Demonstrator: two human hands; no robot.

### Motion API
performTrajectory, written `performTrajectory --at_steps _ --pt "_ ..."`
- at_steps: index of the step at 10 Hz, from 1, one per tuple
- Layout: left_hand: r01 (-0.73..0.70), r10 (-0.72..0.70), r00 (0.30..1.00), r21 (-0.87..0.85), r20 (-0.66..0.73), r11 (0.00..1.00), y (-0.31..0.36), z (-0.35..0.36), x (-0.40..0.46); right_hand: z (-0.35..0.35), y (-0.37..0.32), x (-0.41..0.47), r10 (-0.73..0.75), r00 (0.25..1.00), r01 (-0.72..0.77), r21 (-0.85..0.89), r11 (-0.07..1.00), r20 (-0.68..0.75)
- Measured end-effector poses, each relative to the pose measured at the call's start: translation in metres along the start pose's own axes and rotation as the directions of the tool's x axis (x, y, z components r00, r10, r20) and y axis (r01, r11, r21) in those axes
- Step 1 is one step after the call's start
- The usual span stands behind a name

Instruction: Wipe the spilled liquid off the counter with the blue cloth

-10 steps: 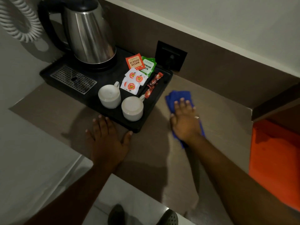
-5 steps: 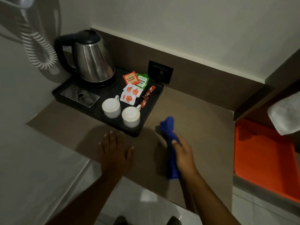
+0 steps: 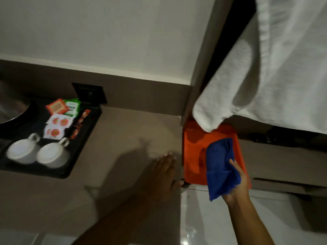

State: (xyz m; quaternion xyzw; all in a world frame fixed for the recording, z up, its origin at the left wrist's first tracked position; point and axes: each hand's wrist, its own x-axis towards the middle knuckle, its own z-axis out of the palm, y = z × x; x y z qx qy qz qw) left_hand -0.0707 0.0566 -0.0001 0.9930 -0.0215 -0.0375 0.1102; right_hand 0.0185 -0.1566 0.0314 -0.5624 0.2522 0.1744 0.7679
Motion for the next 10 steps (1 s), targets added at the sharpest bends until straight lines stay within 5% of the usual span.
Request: performTrajectory --at_steps 1,2,3,4,5,6,7,8,9,10 --pt "-0.042 0.038 0.996 0.047 0.084 0.998 0.024 0.016 0.045 -0.021 -0.025 0.044 0.002 0.999 -0.006 0.08 0.997 0.049" --pt "-0.044 0.029 0.989 0.105 0.143 0.993 0.042 0.033 0.072 -0.028 -0.045 0.082 0.161 0.986 -0.163 0.043 0.986 0.045" --pt "-0.066 0.038 0.98 0.139 0.195 0.988 0.047 0.041 0.076 -0.034 -0.053 0.112 0.076 0.987 -0.088 0.077 0.993 0.139" --pt "-0.018 -0.014 0.978 0.149 0.21 0.989 0.053 0.041 0.079 -0.037 -0.043 0.133 -0.2 0.966 0.237 -0.254 0.938 0.161" --pt "0.012 -0.047 0.986 0.212 0.162 0.977 0.06 0.04 0.079 -0.031 -0.014 0.156 -0.26 0.91 0.411 -0.789 0.457 0.323" --pt "0.01 -0.047 0.986 0.223 0.159 0.975 0.065 0.038 0.077 -0.026 0.023 0.168 -0.206 0.884 0.4 -0.907 -0.133 0.42" --pt "0.019 -0.065 0.97 0.194 0.234 0.981 0.057 0.044 0.079 -0.027 0.036 0.171 -0.235 0.87 0.379 -0.893 -0.241 0.433" --pt "-0.002 -0.044 0.97 0.188 0.238 0.982 0.056 0.043 0.079 -0.028 0.025 0.167 -0.182 0.895 0.38 -0.91 -0.165 0.407" --pt "-0.013 0.0 0.996 0.139 0.092 0.99 0.052 0.037 0.075 -0.025 0.016 0.147 -0.236 0.897 0.363 -0.928 -0.09 0.374" --pt "0.039 -0.043 0.998 0.089 0.043 0.995 0.029 0.014 0.06 -0.011 0.028 0.106 -0.299 0.827 0.474 -0.876 -0.084 0.476"
